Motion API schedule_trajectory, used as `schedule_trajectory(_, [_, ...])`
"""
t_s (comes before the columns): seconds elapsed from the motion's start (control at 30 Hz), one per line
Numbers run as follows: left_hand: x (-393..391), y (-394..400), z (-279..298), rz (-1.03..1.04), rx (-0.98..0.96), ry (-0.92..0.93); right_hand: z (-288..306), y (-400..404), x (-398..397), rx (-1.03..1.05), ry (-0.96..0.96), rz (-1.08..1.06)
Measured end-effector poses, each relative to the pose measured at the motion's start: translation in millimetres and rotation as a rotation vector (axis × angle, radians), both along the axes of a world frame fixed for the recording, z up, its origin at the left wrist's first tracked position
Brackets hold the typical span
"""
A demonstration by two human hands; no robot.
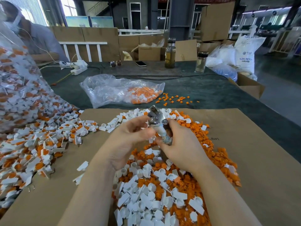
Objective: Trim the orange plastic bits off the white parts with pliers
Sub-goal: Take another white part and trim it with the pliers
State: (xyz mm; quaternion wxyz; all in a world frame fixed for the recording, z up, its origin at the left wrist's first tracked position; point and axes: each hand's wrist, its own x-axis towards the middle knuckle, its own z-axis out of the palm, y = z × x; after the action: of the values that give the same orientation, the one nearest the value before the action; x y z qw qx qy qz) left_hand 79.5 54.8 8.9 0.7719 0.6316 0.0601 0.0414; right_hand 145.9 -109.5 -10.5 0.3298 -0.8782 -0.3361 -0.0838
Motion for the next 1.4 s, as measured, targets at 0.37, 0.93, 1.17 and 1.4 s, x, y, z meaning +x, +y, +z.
schedule_trajectory(0.37, [6.0, -9.3, -7.6, 0.099, -0.094, -0.196, 5.7, 2.7, -5.8, -0.107, -0.029, 0.037])
schedule_trajectory(0.93, [20.5, -3.9, -35.5, 0.291, 1.160, 0.323, -0.4, -23.3, 12.8, -0.349, 0.195, -0.766])
schedule_trajectory(1.17, [19.2, -7.8, -31.5, 0.068, 1.105, 0.274, -1.7, -16.5, 11.5, -0.330, 0.223, -0.618])
schedule_trajectory(1.4, [18.8, -8.2, -30.8, 0.114, 1.036, 0.218, -10.2, -0.3, 10.8, -0.247, 0.201, -0.286])
